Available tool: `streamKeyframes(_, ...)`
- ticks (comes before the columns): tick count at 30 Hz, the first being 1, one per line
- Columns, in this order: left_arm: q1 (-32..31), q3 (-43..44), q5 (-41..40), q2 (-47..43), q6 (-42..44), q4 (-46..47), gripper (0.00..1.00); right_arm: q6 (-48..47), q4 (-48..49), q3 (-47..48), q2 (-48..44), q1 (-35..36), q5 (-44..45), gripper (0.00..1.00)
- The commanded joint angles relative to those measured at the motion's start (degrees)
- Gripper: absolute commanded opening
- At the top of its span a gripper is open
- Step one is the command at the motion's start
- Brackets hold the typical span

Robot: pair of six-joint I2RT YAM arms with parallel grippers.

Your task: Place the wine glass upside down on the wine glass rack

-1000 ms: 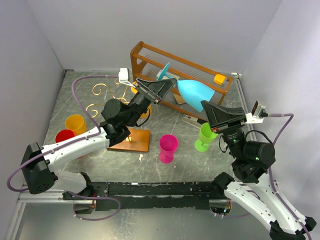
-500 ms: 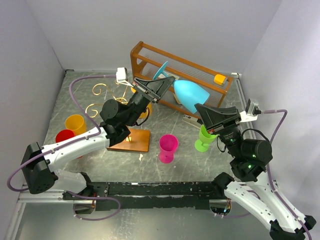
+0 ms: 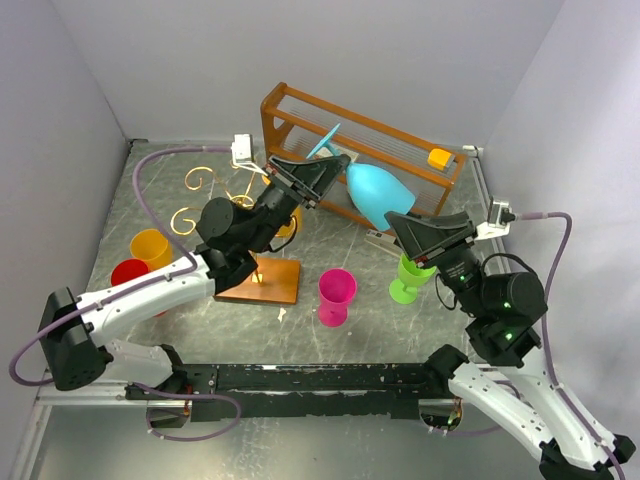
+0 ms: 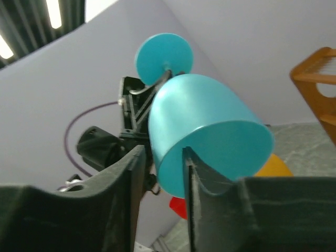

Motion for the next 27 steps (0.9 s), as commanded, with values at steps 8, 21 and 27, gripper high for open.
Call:
streamKeyframes(8, -0.4, -0.4, 3.9, -8.7, 20.1, -10.5, 0.07, -1.1, -27.1, 10.3, -3.2, 0.1, 6.7, 0.59)
streamKeyframes(21, -0.4, -3.9, 23.0, -13.6, 45.1, -16.8, 0.07, -2.0, -38.7, 30.2, 7.7, 0.1, -1.5, 0.60)
streamKeyframes(27, -0.4, -3.7, 27.6, -14.2, 52.0, -20.8, 0.07, 4.5, -34.4, 30.2, 12.6, 0.1, -7.6, 0.60)
